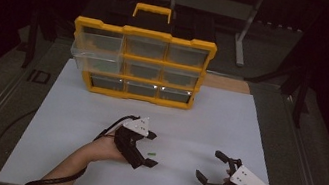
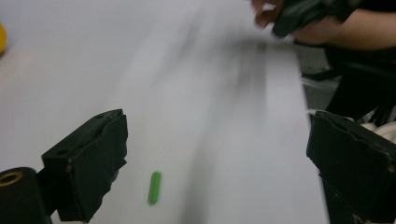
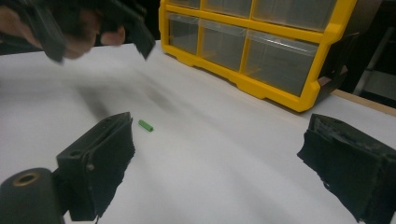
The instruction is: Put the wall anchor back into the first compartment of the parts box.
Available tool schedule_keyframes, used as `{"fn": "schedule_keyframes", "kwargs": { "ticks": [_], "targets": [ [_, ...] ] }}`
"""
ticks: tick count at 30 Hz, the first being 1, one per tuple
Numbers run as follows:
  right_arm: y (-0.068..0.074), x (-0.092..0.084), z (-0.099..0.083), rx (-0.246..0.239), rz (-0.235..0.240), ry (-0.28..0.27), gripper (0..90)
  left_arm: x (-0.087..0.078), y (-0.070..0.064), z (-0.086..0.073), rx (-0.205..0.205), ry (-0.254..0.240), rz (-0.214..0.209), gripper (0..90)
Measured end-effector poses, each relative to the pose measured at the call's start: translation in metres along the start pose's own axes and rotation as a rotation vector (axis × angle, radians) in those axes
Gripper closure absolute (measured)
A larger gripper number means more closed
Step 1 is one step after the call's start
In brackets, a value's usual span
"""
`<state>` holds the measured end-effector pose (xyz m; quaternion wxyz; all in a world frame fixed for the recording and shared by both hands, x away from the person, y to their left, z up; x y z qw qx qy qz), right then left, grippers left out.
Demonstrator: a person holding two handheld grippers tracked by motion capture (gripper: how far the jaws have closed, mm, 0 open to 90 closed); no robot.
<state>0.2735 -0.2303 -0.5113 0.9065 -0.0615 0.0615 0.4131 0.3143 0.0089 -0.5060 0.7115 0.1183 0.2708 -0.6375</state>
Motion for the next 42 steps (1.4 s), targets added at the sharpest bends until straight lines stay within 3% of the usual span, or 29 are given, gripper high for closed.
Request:
{"fn": "schedule_keyframes", "kwargs": {
  "ticks": [3,6,20,31,42],
  "targets": [
    [0.000,0.000,0.000,0.000,0.000,0.000,8.5,0.006,0.005,-0.010,-0.011,0.012,0.007,14.0],
    [0.000,0.000,0.000,0.001,0.001,0.001,8.5,0.010,0.011,-0.017,-0.018,0.025,0.026,15.8],
    [0.000,0.000,0.000,0.001,0.003,0.002,8.5,0.027,0.029,-0.034,-0.024,0.070,0.098,39.5],
    [0.000,0.000,-0.001,0.000,0.007,0.003,8.5,0.036,0.035,-0.046,-0.027,0.135,0.115,60.9],
    [0.000,0.000,-0.001,0.002,0.005,0.004,8.5,0.037,0.033,-0.045,-0.001,0.171,0.122,79.6]
  ]
}}
Point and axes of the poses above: each handheld gripper's, and its own axes: x roughly forward along the jaws, z roughly out of its top, y roughly to its left, the point moved 7 cm from there along x, roughly forward along the jaws, and after that the axes turned 4 degrees about -y, right-handed, at the moved point
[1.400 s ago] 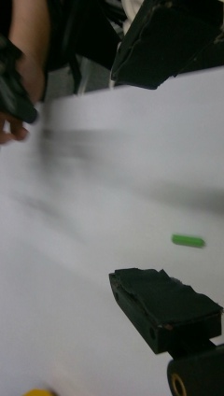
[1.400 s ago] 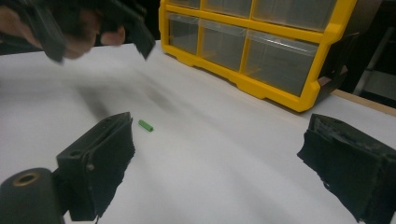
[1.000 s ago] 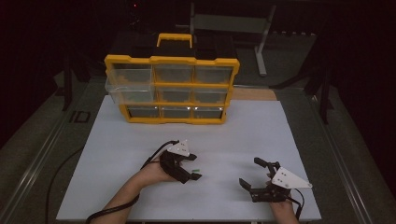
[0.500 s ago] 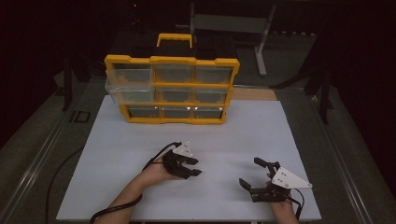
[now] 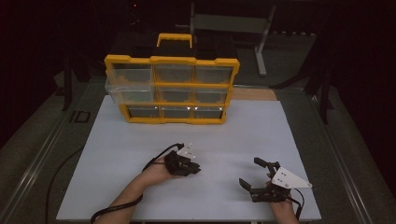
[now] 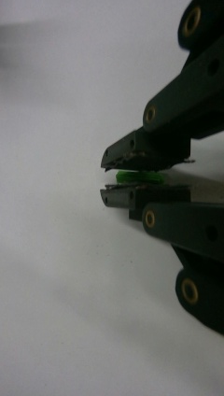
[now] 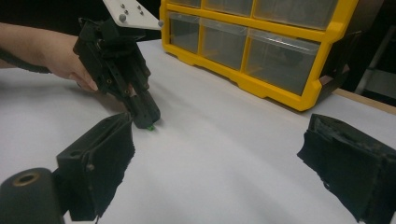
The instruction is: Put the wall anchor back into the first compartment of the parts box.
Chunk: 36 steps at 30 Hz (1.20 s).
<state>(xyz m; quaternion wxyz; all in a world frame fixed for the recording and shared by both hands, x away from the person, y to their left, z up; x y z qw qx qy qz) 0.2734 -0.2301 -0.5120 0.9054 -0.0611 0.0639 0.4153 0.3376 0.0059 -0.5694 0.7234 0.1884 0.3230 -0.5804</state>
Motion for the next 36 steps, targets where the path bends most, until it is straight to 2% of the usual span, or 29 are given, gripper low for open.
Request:
{"fn": "schedule_keyframes", "kwargs": {
  "ticks": [5,11,15,19,36],
  "targets": [
    [0.000,0.000,0.000,0.001,0.001,-0.001,8.5,0.000,0.000,0.000,-0.007,0.006,-0.012,83.4],
    [0.000,0.000,0.000,-0.003,0.001,-0.002,8.5,-0.003,-0.001,0.002,0.011,0.037,-0.037,83.8],
    [-0.001,-0.001,0.000,-0.003,-0.001,-0.004,8.5,-0.010,-0.002,0.005,0.016,0.035,-0.049,83.8],
    [-0.001,-0.001,0.001,-0.003,-0.002,-0.005,8.5,-0.025,-0.003,0.011,0.025,0.023,-0.059,83.8],
    [-0.001,-0.001,0.001,-0.004,-0.003,-0.008,8.5,-0.082,-0.005,0.025,0.081,0.032,-0.040,83.7]
  ]
}}
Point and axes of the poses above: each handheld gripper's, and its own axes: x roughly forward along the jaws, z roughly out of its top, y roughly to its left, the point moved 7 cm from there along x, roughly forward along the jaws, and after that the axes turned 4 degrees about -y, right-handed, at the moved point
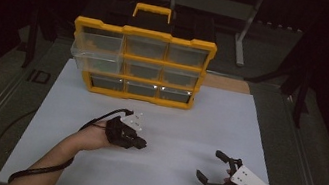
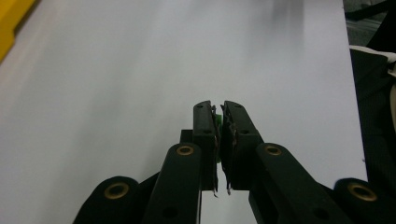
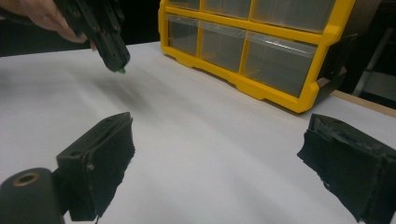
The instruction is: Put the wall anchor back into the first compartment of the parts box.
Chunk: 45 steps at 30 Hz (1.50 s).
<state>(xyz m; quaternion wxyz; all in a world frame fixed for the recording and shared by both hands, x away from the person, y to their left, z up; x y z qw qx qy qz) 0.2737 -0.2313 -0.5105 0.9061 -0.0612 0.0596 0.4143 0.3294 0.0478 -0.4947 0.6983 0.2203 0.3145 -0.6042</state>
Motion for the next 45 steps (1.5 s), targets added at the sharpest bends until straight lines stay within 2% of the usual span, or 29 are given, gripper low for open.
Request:
{"fn": "schedule_keyframes", "kwargs": {
  "ticks": [9,10,15,17,27,29,33,34,44,45],
  "targets": [
    [0.000,0.000,0.000,0.000,-0.002,0.001,8.5,-0.026,0.000,0.005,0.019,0.016,0.019,83.7],
    [0.000,0.000,0.000,0.000,-0.001,0.000,8.5,-0.033,0.000,0.007,0.020,0.015,0.026,83.7],
    [0.000,0.000,0.000,-0.004,-0.002,0.000,8.5,-0.048,0.001,0.012,0.029,0.007,0.042,83.8],
    [0.000,0.001,0.000,-0.005,-0.001,0.002,8.5,-0.060,0.002,0.016,0.033,0.001,0.056,83.7],
    [0.000,0.001,0.000,-0.002,-0.003,0.003,8.5,-0.087,0.004,0.028,0.049,-0.020,0.086,83.7],
    [0.000,0.001,0.000,-0.002,-0.002,0.003,8.5,-0.099,0.006,0.032,0.053,-0.024,0.100,83.7],
    [-0.001,0.001,0.000,0.000,-0.005,0.002,8.5,-0.114,0.007,0.038,0.059,-0.037,0.118,83.7],
    [-0.001,0.001,0.000,0.001,-0.004,0.001,8.5,-0.118,0.007,0.040,0.059,-0.046,0.113,83.7],
    [0.000,0.001,0.000,-0.005,-0.004,0.002,8.5,-0.157,0.013,0.059,0.066,-0.112,0.160,83.7],
    [0.000,0.001,0.000,-0.005,-0.004,0.002,8.5,-0.157,0.013,0.059,0.066,-0.112,0.160,83.7]
  ]
}}
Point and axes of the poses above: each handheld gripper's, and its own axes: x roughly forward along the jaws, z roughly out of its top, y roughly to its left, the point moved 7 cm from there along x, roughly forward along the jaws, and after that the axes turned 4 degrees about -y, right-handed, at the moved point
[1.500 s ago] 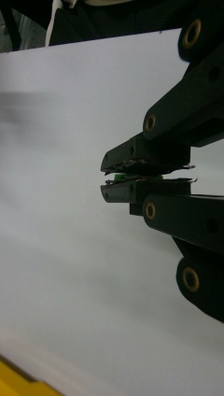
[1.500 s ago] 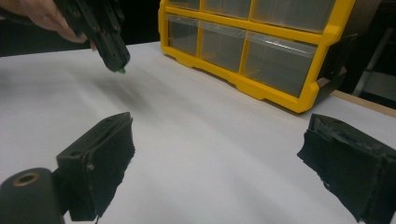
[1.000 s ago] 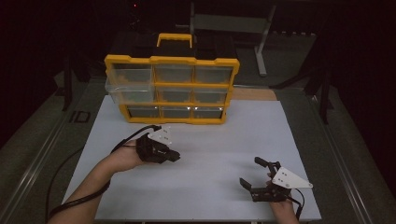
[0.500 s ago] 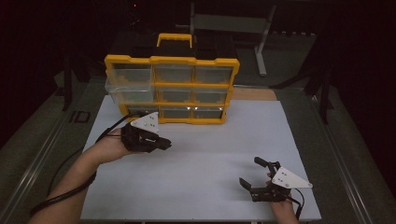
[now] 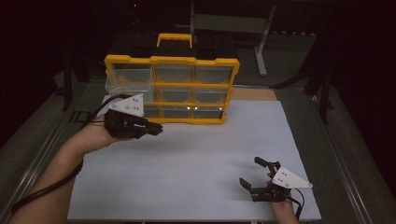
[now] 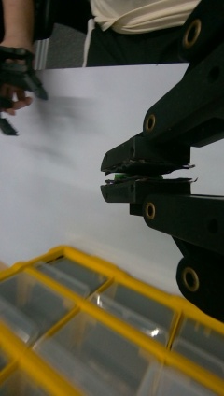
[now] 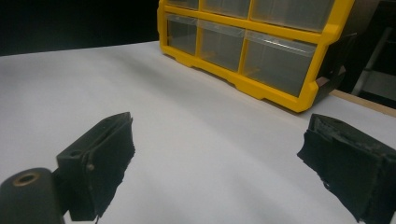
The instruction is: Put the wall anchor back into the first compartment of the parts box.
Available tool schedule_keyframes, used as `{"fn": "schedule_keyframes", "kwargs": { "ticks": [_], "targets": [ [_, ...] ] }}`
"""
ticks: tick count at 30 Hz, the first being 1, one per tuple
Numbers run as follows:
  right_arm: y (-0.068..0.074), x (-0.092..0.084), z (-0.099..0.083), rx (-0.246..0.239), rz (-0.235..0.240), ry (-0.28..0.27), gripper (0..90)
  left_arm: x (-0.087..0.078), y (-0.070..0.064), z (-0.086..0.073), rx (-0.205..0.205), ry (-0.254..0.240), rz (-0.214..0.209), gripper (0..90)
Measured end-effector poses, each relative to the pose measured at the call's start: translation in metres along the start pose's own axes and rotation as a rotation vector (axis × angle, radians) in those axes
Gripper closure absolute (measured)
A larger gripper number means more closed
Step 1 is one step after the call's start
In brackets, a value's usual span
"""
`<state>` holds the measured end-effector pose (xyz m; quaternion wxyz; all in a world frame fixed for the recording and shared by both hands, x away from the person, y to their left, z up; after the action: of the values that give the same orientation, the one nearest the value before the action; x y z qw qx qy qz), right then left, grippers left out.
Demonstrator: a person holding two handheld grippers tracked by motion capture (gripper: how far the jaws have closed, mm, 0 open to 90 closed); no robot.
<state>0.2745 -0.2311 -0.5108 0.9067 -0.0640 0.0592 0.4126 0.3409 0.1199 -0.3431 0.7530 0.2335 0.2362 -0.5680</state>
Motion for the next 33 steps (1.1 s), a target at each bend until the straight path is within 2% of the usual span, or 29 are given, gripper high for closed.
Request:
{"fn": "schedule_keyframes", "kwargs": {
  "ticks": [5,6,7,9,12,13,16,18,19,30,33],
  "targets": [
    [0.000,0.000,0.001,0.006,-0.001,-0.004,8.5,-0.020,0.010,0.012,-0.001,-0.042,0.034,83.7],
    [0.000,0.000,0.001,0.006,-0.001,-0.004,8.5,-0.020,0.010,0.012,-0.001,-0.042,0.034,83.7],
    [0.000,0.000,0.001,0.006,-0.001,-0.004,8.5,-0.026,0.014,0.014,-0.002,-0.058,0.055,83.7],
    [0.000,0.000,0.000,0.006,-0.001,-0.002,8.5,-0.032,0.019,0.015,-0.013,-0.077,0.071,83.7],
    [0.000,0.000,0.000,0.004,-0.001,-0.002,8.5,-0.037,0.023,0.016,-0.017,-0.084,0.085,83.7],
    [0.000,0.000,0.000,0.004,-0.001,-0.001,8.5,-0.044,0.028,0.017,-0.024,-0.097,0.104,83.7],
    [0.001,0.001,0.000,0.006,0.000,0.002,8.5,-0.052,0.035,0.020,-0.036,-0.123,0.125,83.7],
    [0.001,0.001,0.000,0.011,-0.002,0.000,8.5,-0.054,0.037,0.021,-0.045,-0.133,0.126,83.7],
    [0.001,0.001,0.000,0.010,-0.003,0.000,8.5,-0.058,0.042,0.022,-0.052,-0.143,0.142,83.7],
    [0.001,0.001,-0.001,0.011,0.001,0.002,8.5,-0.077,0.065,0.032,-0.083,-0.187,0.225,83.7],
    [0.001,0.002,-0.001,0.007,0.003,0.007,8.5,-0.084,0.076,0.034,-0.110,-0.218,0.268,83.7]
  ]
}}
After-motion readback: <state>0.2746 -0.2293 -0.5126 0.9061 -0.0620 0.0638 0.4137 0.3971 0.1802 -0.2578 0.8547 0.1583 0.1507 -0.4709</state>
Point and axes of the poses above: each handheld gripper's, and its own axes: x roughly forward along the jaws, z roughly out of its top, y roughly to its left, the point moved 7 cm from there along x, roughly forward along the jaws, and after that the axes turned 4 degrees about -y, right-handed, at the moved point
